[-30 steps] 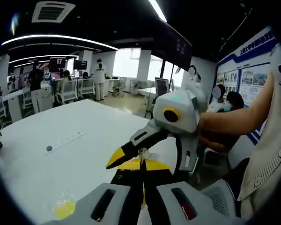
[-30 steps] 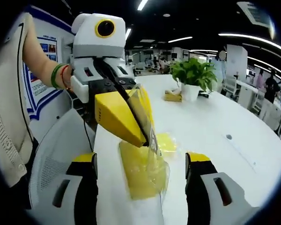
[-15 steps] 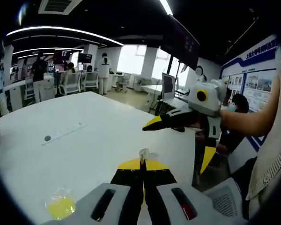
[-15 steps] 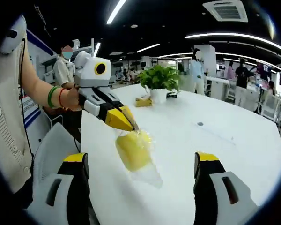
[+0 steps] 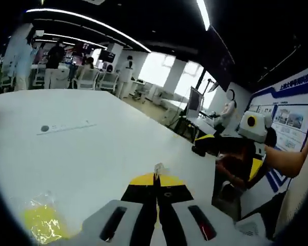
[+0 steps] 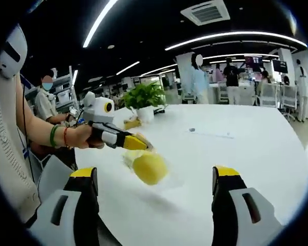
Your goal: Compare the silicone blocks by pressing each to a similar depth, holding the contact briefly, and releasing to observe deformation and rebound differences across the visible hardness samples.
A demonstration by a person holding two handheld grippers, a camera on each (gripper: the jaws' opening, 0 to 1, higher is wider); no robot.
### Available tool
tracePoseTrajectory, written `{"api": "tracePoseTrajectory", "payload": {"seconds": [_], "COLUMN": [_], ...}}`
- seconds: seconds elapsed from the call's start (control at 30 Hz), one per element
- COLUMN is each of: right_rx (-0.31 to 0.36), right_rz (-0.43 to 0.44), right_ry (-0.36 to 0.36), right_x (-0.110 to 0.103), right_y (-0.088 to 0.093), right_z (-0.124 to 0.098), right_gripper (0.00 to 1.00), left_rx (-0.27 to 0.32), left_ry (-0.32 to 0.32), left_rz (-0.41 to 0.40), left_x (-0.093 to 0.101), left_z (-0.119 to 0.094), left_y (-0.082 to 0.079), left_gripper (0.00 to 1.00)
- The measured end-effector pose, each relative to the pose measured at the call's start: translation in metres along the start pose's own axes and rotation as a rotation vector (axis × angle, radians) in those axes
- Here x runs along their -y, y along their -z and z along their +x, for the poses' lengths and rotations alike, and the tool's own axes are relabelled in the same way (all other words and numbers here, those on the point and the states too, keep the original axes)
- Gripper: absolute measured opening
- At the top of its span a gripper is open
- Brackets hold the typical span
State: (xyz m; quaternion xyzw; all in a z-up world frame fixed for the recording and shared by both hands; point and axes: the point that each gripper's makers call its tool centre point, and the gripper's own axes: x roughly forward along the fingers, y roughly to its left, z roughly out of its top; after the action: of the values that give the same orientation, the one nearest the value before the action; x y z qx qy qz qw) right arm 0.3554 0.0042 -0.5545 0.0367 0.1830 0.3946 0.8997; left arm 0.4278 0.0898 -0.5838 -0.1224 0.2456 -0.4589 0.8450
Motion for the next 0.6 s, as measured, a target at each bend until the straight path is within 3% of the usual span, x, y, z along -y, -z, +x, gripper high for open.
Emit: {"api": "tracePoseTrajectory", "payload": {"seconds": [0.1,0.27,0.5,0.6], "right_rx": [-0.013,-0.015,-0.035,-0.05], "right_rz": [0.028,0.035,0.047,0.056], "right_ry": [0.01,0.027,0.049,0.054], "right_x": [0.001,0.005,0.007,0.007], "right_y": [0.006,0.01,0.019,0.025], "right_z": [-0.004,-0.01,-0.012,-0.012], "right_gripper": [0.85,0.82,0.82,0.81], "left_rx": [-0.013,0.018,0.069,0.076], "left_ry": [-0.023,-0.071,-0.135,-0.173], "left_rz": [-0.034,-0.064,-0.213,-0.238], "left_x": [-0.014,-0.036,-0.064,-0.079], "left_z": [0.008,0.013,0.024,0.029], "left_y": [0.007,0.007,0.014,0.02], "left_gripper": [0.0,0.0,0.0,0.0]}}
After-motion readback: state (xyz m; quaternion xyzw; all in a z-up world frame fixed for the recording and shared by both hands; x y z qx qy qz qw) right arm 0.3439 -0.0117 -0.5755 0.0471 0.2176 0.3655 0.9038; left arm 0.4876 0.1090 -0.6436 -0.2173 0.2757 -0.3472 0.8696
